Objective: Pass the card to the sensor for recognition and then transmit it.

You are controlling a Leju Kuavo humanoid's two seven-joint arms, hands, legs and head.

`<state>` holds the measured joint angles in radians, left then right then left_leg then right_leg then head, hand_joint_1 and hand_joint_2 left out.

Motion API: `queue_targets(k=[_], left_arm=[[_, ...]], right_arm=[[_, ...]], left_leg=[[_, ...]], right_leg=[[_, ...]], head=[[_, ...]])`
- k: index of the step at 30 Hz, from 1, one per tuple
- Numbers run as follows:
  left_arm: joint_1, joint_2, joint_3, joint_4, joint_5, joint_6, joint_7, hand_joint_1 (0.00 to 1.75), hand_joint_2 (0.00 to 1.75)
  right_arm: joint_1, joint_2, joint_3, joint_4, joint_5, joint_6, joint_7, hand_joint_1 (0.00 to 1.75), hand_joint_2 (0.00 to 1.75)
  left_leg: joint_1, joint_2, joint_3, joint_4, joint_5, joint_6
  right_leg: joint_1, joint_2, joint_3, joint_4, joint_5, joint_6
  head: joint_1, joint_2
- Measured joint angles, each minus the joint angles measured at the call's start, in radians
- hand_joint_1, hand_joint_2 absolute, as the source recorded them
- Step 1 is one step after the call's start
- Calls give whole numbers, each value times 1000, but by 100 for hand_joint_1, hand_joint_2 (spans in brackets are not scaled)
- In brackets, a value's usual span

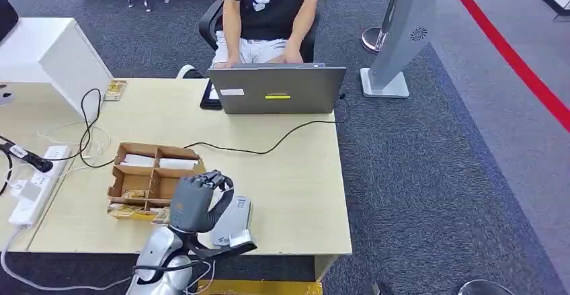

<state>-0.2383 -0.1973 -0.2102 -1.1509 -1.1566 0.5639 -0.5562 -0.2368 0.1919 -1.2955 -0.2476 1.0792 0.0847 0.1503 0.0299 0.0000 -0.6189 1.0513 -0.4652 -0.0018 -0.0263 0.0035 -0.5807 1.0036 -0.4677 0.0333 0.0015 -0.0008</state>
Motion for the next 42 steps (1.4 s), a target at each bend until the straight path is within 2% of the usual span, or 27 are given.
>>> queue_targets(k=[3, 7, 10, 14, 22, 37, 42], left_arm=[[-94, 11, 26, 9, -2, -1, 19, 175, 175], [-228, 34, 85, 82, -78, 23, 72, 175, 175], [-343, 69, 130, 195, -155, 56, 132, 175, 175], [-451, 106, 187, 313, -168, 77, 136, 175, 175], [-494, 116, 206, 383, -213, 88, 143, 175, 175], [-511, 115, 219, 401, -233, 76, 148, 175, 175], [-512, 110, 220, 402, -215, 72, 129, 175, 175]], right_arm=[[-21, 4, 5, 4, 22, 0, 21, 0, 175], [-39, 16, 14, 9, 43, 0, 37, 0, 175], [-49, 25, 33, 13, 71, 6, 53, 0, 175], [-60, 31, 45, 15, 79, 6, 58, 0, 175], [-70, 36, 53, 18, 82, 6, 67, 0, 175], [-71, 36, 53, 18, 82, 7, 66, 0, 175], [-70, 36, 53, 18, 82, 7, 62, 0, 175]], left_leg=[[0, 0, 0, 0, 2, -1], [0, 0, 0, 0, 3, 0], [0, 0, 0, 0, 4, -1], [0, -1, 0, 0, 5, -1], [0, -2, -1, 0, 5, -1], [0, -1, 0, 0, 5, -1], [0, -1, -1, 0, 5, -1]], right_leg=[[0, 0, 0, 0, 1, -1], [0, 0, 0, 1, 3, -2], [0, 0, 0, 3, 3, -2], [0, 0, -1, 3, 3, -2], [0, -1, -1, 2, 3, -2], [0, -1, -2, 3, 3, -2], [0, 0, -2, 2, 3, -2]], head=[[0, 0], [0, 0], [0, 0], [0, 0], [0, 0], [0, 0], [0, 0]])
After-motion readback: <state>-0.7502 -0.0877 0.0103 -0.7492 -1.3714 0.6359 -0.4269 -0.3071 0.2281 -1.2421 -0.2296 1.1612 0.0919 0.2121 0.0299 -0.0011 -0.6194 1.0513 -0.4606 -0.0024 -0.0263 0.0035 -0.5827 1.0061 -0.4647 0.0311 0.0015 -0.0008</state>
